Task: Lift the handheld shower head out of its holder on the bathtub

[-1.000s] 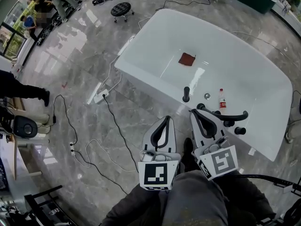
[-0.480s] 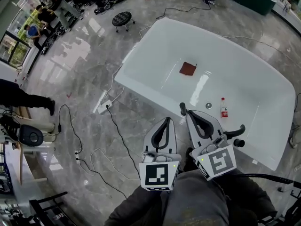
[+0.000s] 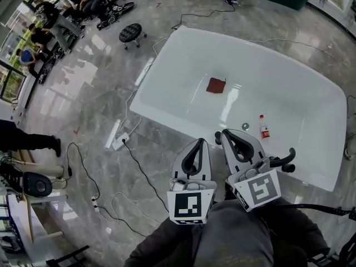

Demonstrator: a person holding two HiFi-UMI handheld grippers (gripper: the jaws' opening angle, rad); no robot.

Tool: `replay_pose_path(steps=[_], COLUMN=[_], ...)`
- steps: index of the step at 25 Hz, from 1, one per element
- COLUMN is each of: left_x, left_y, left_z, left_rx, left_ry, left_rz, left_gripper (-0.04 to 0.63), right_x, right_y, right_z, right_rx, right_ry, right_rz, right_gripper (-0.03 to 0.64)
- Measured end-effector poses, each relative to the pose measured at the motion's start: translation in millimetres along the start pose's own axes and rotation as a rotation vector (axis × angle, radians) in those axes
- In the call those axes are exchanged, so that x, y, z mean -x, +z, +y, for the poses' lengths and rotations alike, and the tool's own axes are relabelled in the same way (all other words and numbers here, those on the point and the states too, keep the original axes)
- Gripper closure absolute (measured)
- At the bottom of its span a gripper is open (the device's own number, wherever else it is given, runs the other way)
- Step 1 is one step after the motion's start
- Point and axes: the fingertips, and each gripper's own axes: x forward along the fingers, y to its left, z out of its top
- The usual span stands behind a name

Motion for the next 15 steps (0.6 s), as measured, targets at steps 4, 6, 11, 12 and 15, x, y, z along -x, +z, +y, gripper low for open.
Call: replay_pose_path(steps=[4, 6, 11, 12, 15], left_x=[-6, -8, -17, -20, -27], left_y=[7, 11, 11, 11, 12], left_z=[15, 17, 32, 36, 51], left_rx=[-0.003, -0.002, 0.008, 0.006, -0.006], left_ry=[-0.052, -0.084, -0.139, -0.155, -0.198], left_rz=[-0.005, 0.004, 0.023, 0.022, 0.005], left_gripper=[0.592, 0.592, 0.592, 0.592, 0.592], right_x=[-8, -12, -27, -31, -46], right_y=[3, 7, 5, 5, 5], right_z=[6, 6, 8, 9, 14], right_rx=[0.003, 0.003, -0.005, -0.003, 0.002], right_ry=[-0.052, -0.082, -0.139, -0.153, -0.199], right_rz=[0.02, 0.022, 0.036, 0.035, 0.029], right_gripper=[0.612, 0.612, 0.612, 0.612, 0.612])
